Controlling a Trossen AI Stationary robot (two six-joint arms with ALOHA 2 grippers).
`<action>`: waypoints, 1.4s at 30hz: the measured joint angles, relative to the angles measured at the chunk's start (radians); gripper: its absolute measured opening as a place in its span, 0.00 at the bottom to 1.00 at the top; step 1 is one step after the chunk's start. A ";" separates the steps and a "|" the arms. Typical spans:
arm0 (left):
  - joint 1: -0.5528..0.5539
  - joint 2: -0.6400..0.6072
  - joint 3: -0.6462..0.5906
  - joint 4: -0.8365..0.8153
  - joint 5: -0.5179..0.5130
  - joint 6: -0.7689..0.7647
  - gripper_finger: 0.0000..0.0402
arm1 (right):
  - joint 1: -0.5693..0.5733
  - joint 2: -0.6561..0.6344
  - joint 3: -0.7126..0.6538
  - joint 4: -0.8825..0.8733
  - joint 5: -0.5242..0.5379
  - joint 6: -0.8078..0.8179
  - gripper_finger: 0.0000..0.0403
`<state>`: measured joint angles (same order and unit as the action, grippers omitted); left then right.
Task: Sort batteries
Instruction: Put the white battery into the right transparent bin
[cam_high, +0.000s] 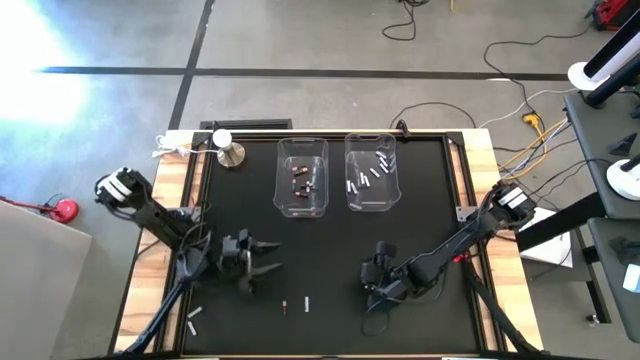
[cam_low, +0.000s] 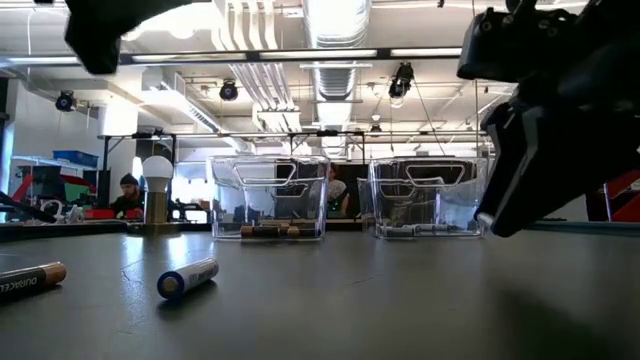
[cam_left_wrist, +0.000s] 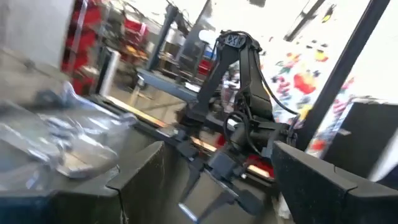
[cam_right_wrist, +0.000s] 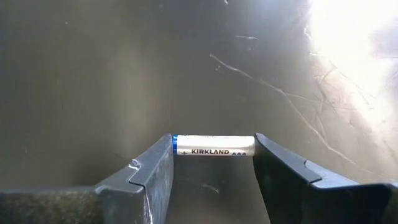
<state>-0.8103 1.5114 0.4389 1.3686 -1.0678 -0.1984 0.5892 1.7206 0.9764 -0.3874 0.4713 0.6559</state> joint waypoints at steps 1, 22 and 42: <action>0.016 -0.009 -0.023 0.000 0.030 -0.043 0.68 | 0.000 0.000 0.010 -0.012 0.000 0.000 0.46; 0.144 -0.011 -0.108 -0.117 0.176 -0.115 0.68 | -0.061 -0.225 0.294 -0.455 0.000 -0.114 0.46; 0.167 0.022 0.000 -0.191 0.143 0.083 0.68 | -0.983 -0.253 0.229 -0.409 -0.343 -0.431 0.46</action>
<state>-0.6435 1.5330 0.4393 1.1773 -0.9249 -0.1154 -0.3938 1.4678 1.2051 -0.7967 0.1283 0.2248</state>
